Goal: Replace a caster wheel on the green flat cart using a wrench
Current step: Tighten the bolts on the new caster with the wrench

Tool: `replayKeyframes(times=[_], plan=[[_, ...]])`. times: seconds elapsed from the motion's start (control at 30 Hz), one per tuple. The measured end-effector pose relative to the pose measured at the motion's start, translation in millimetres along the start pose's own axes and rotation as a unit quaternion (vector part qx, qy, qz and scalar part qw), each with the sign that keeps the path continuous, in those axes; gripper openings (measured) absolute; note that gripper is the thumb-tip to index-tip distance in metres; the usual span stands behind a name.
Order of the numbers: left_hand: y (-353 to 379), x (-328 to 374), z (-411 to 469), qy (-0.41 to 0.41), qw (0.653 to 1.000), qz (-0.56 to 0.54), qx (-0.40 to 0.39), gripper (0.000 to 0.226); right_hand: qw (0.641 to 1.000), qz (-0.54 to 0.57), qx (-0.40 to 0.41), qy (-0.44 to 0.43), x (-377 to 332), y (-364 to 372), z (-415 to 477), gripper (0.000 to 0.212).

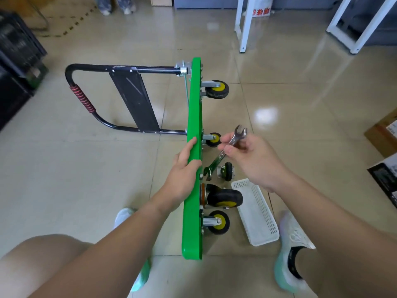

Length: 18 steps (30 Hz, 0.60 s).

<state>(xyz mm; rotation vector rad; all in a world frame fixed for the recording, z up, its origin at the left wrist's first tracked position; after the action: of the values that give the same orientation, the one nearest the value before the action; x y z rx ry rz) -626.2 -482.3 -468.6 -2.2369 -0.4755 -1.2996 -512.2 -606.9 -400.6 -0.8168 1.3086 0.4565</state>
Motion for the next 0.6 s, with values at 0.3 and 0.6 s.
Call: replayKeyframes(times=[0.3,0.6], plan=[[0,-3,4,-0.004,1.000,-0.015,0.000,0.059,0.998,-0.017,-0.008,-0.068,-23,19,-16,0.022],[-2,-7,-2,-0.037,0.999,-0.019,-0.019,0.063,0.995,-0.022,0.021,-0.093,-31,28,-27,0.027]])
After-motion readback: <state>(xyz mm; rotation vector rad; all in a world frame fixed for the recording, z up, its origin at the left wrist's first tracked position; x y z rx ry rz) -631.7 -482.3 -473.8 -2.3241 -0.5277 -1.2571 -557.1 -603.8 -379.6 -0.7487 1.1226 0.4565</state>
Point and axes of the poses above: each hand's wrist, its own z-axis towards the middle knuckle, its own y-axis out of the palm, x = y × z, the point moved 9 cm from there along z, towards the middle knuckle, and after that the axes turned 9 degrees about -y, right-handed, at the moved point
